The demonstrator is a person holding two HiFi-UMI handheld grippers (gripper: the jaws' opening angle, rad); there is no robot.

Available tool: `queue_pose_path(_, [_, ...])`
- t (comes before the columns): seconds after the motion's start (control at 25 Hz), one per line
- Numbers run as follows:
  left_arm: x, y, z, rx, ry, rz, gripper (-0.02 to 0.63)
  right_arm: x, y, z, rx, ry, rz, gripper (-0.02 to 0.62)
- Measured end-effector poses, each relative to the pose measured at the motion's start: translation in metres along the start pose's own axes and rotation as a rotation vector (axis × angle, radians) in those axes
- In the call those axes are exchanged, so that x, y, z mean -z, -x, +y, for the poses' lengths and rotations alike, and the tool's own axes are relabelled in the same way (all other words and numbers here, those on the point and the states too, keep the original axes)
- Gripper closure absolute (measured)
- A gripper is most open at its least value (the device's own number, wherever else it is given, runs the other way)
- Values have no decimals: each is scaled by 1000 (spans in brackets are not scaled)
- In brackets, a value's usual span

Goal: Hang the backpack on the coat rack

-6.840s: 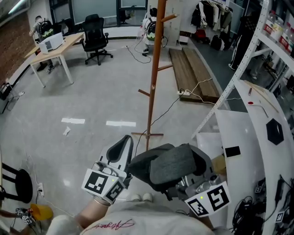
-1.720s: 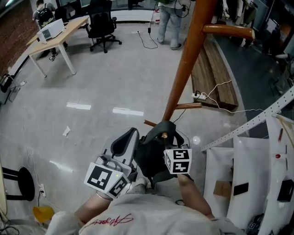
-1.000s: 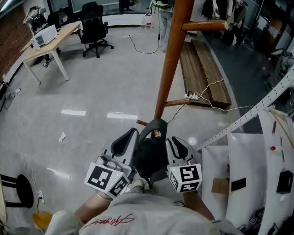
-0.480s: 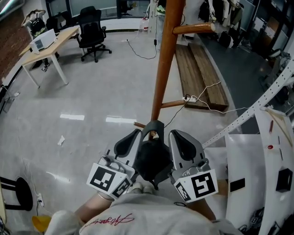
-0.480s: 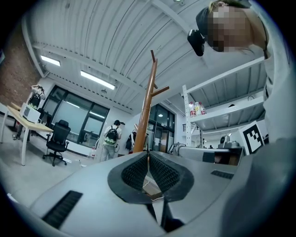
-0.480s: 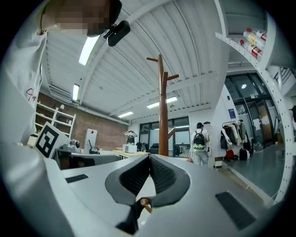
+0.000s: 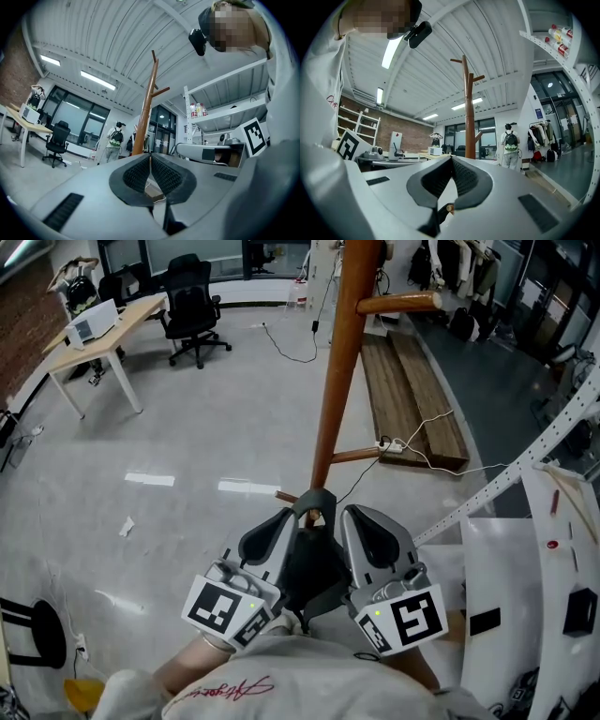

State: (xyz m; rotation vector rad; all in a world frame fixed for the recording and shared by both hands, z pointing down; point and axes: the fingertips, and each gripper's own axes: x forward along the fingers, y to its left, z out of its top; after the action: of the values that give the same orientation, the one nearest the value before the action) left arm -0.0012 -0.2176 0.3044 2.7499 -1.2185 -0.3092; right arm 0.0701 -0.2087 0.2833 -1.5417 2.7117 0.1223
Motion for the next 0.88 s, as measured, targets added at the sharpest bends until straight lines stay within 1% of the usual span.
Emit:
queue_pose_path(0.2, [-1, 0, 2, -3, -2, 4, 584, 4, -5, 6, -19, 16, 19, 578])
queue_pose_path(0.6, [-6, -2, 11, -9, -3, -1, 584, 5, -15, 8, -31, 3, 23, 578])
queue_pose_path(0.88, [-1, -2, 11, -9, -1, 6, 584, 10, -18, 8, -39, 0, 29, 578])
